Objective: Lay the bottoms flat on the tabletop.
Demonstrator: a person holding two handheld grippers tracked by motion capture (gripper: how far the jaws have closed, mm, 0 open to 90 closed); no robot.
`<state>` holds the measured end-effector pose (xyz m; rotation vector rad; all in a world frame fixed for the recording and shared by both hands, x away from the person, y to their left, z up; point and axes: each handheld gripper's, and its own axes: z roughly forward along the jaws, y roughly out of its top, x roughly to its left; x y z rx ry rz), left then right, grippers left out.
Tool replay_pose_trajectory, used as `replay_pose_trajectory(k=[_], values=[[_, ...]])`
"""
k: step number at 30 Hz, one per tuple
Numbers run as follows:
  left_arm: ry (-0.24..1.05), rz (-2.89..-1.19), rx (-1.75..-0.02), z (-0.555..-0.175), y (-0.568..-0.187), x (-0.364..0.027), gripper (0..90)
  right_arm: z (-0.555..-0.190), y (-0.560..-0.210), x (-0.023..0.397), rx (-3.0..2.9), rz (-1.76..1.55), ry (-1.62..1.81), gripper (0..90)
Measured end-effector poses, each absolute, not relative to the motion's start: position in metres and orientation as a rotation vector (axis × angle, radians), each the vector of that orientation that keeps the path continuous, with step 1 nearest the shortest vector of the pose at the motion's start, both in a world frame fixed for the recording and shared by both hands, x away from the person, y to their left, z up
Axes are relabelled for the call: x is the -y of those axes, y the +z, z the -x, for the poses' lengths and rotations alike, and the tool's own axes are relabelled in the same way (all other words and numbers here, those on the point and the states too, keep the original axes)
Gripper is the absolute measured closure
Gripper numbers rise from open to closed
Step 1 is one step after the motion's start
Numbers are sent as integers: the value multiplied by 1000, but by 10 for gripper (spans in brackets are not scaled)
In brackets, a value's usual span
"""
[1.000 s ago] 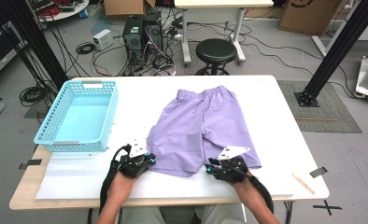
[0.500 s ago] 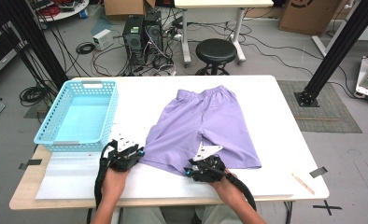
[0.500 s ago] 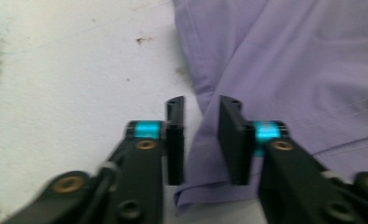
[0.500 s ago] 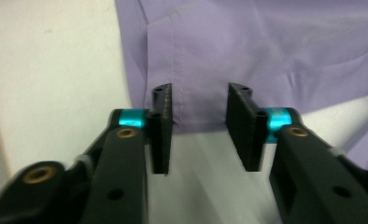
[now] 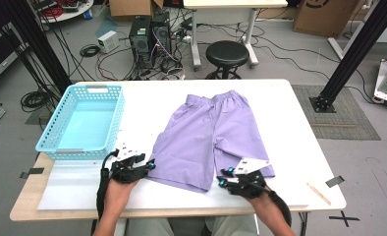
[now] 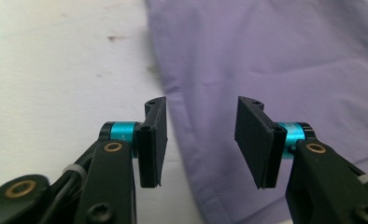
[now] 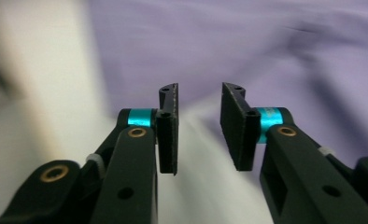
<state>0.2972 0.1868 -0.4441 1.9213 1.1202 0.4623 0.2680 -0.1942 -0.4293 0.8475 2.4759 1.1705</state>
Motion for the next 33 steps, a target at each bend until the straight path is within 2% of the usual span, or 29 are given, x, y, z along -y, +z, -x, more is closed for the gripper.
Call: replay_pose_trajectory(k=[3, 5, 7, 8, 9, 10, 11, 15, 22, 23, 24, 25, 26, 28, 29, 31, 33], values=[[429, -1978, -1100, -298, -448, -179, 560, -275, -433, 211, -2449, -921, 1044, 660], [452, -2010, -1087, -298, -451, -175, 574, -276, -438, 213, -2457, -937, 1013, 647], [477, -2029, -1076, -297, -450, -174, 692, -278, -443, 211, -2466, -932, 995, 659], [489, -2038, -1077, -296, -450, -174, 756, -279, -446, 210, -2475, -939, 974, 696], [492, -2043, -1073, -295, -449, -175, 860, -280, -447, 211, -2470, -931, 985, 759], [491, -2041, -1076, -294, -450, -175, 885, -281, -447, 211, -2471, -928, 983, 885], [494, -2042, -1076, -293, -449, -176, 888, -280, -446, 211, -2466, -910, 955, 900], [494, -2038, -1074, -286, -449, -180, 888, -272, -443, 213, -2519, -861, 940, 900], [454, -1977, -1057, -274, -445, -188, 885, -233, -441, 232, -2592, -781, 1013, 900], [451, -1954, -1063, -274, -444, -190, 862, -230, -440, 234, -2589, -779, 1030, 899], [454, -1930, -1079, -275, -443, -191, 772, -228, -438, 237, -2574, -790, 1062, 867], [455, -1908, -1096, -275, -442, -191, 650, -228, -435, 240, -2546, -802, 1101, 780], [455, -1901, -1098, -275, -441, -192, 617, -229, -432, 244, -2508, -830, 1134, 713], [454, -1896, -1101, -276, -442, -191, 580, -235, -427, 253, -2417, -905, 1164, 702], [452, -1912, -1100, -277, -443, -190, 579, -240, -426, 257, -2359, -953, 1135, 661], [429, -1948, -1123, -280, -447, -189, 580, -250, -428, 267, -2281, -1047, 1012, 647], [420, -1968, -1129, -281, -451, -188, 593, -262, -434, 277, -2221, -1164, 923, 592]])
